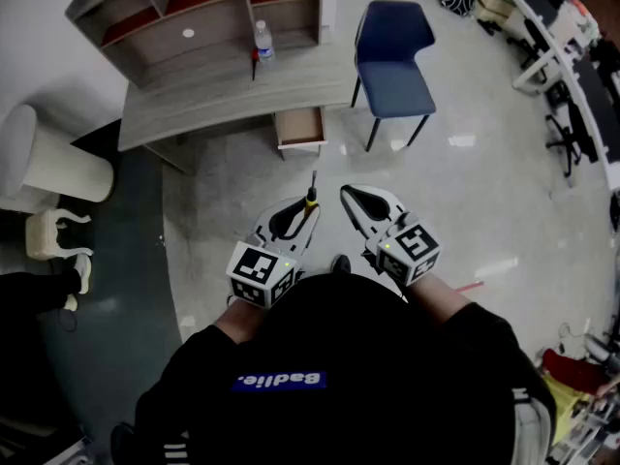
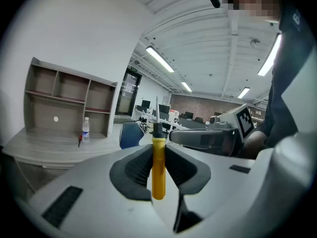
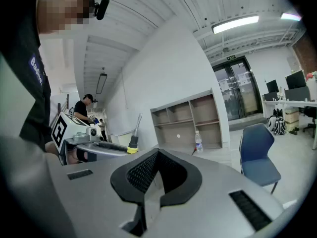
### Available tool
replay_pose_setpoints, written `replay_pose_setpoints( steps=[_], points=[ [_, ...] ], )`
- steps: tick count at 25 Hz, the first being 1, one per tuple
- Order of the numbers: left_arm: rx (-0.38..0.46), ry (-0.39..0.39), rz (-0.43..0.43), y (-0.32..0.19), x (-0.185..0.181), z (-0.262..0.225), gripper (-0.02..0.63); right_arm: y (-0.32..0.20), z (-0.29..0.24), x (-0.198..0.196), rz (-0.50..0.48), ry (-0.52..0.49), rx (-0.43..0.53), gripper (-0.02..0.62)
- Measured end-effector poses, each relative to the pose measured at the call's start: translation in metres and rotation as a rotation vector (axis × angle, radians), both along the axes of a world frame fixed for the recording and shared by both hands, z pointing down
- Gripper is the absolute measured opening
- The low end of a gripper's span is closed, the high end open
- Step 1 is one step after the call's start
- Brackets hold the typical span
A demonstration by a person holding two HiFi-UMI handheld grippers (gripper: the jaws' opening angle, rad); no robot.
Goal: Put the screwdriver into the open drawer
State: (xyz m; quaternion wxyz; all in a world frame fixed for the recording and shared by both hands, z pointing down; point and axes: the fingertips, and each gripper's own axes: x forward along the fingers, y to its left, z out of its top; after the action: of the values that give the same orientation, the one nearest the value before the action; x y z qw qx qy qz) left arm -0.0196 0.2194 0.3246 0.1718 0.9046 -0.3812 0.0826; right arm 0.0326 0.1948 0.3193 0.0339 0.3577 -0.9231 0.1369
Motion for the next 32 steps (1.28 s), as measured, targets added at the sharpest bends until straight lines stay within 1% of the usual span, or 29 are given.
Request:
replay_pose_setpoints(
  steps=[7, 11, 19, 32],
  points=[
    [0.001, -0.014, -0.009, -0.001, 0.003, 0.004, 0.077, -0.001, 0.002, 0.003, -0.007, -0.002, -0.004, 0.028],
    [0.002, -0.003, -0.017, -0.002, 0.007, 0.002, 0.077, -0.002, 0.003, 0.006, -0.019, -0.001, -0.006, 0.028],
    [-0.008, -0.006, -0.05, -0.009, 0.015, 0.004, 0.077, -0.009, 0.005, 0.014, -0.043, -0.019, -0.015, 0.029],
    [-0.022, -0.031, -0.105, -0.031, 0.042, 0.016, 0.077, -0.036, 0.018, 0.04, -0.086, -0.046, -0.031, 0.029]
  ],
)
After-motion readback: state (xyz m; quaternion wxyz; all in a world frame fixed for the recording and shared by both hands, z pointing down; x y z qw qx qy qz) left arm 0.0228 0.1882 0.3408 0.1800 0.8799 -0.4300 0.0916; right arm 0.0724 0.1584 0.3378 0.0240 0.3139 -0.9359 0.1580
